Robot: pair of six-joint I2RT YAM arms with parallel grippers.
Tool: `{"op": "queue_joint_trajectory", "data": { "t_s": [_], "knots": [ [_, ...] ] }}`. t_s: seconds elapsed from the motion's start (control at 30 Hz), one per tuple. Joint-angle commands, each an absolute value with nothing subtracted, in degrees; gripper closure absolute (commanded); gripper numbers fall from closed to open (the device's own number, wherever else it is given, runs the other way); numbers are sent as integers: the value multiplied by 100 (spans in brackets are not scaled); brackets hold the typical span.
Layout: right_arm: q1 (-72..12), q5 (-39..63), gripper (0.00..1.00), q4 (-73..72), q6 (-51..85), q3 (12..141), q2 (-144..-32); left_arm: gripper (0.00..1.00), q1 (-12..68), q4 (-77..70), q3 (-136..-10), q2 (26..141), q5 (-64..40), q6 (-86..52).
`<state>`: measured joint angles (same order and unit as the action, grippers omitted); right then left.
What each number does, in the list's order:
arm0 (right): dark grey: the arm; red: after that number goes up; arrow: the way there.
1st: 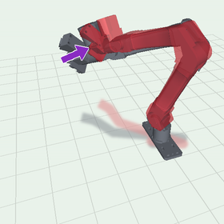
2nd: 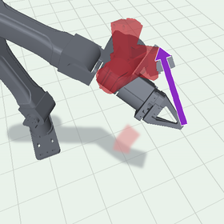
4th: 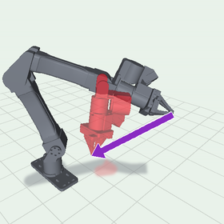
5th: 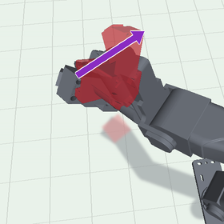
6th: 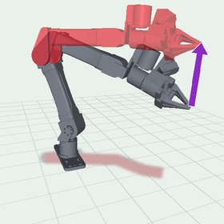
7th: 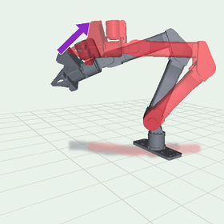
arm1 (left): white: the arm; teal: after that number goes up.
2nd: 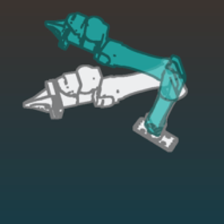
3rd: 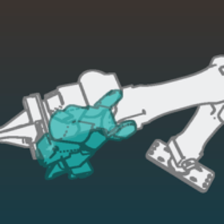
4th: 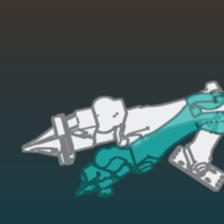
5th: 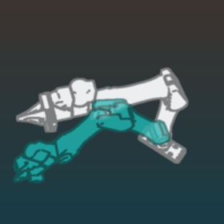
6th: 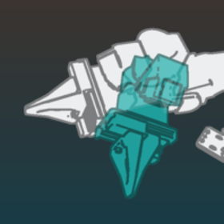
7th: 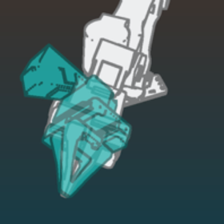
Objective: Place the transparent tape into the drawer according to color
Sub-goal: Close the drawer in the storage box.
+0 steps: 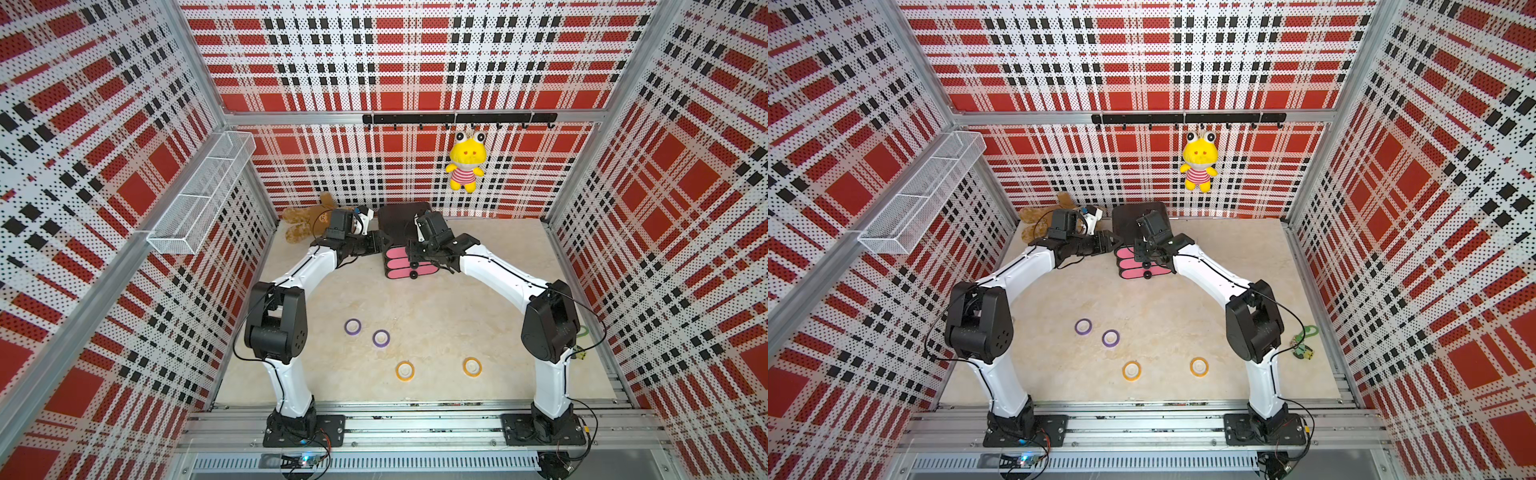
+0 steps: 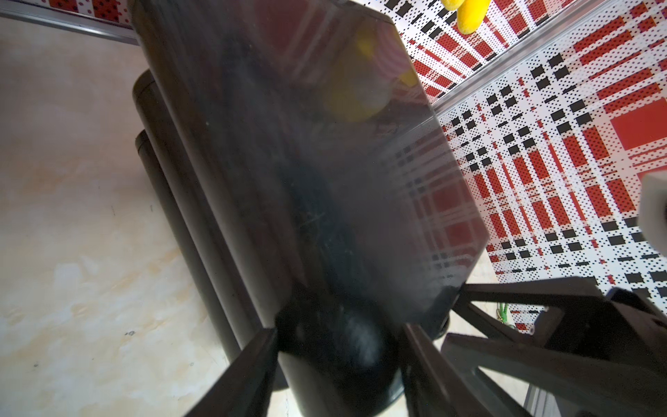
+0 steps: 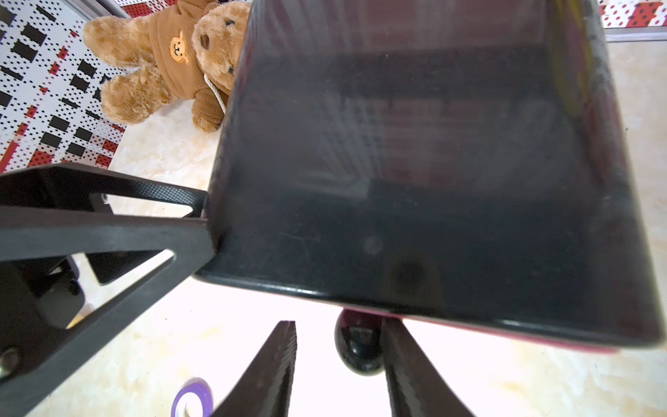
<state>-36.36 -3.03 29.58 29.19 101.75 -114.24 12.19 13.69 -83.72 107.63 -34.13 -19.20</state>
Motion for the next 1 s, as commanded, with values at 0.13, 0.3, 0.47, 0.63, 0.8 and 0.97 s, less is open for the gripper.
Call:
{"op": "queue_joint_trajectory", "data": {
  "t_s": [0.13,0.3,0.47,0.63,0.8,0.97],
  "knots": [
    [-3639,-368,51,2914,2858,10087,-11647,40,1262,1591,-8341,10984,-3516,-1784],
    [-3639,-346,49,2883,2865,10111,-11707,40,1263,1586,-8332,10991,-3524,-1786],
    [-3639,-237,40,2895,2858,9993,-11502,41,1265,1590,-8332,11002,-3530,-1778],
    [-3639,-233,23,2935,2891,9567,-10951,41,1266,1591,-8332,11030,-3533,-1784],
    [-3647,-5,19,2857,2970,9112,-10565,41,1274,1564,-8341,11049,-3542,-1801],
    [-3656,-134,23,2689,2932,8774,-10475,41,1274,1545,-8341,11052,-3551,-1819]
  ]
}}
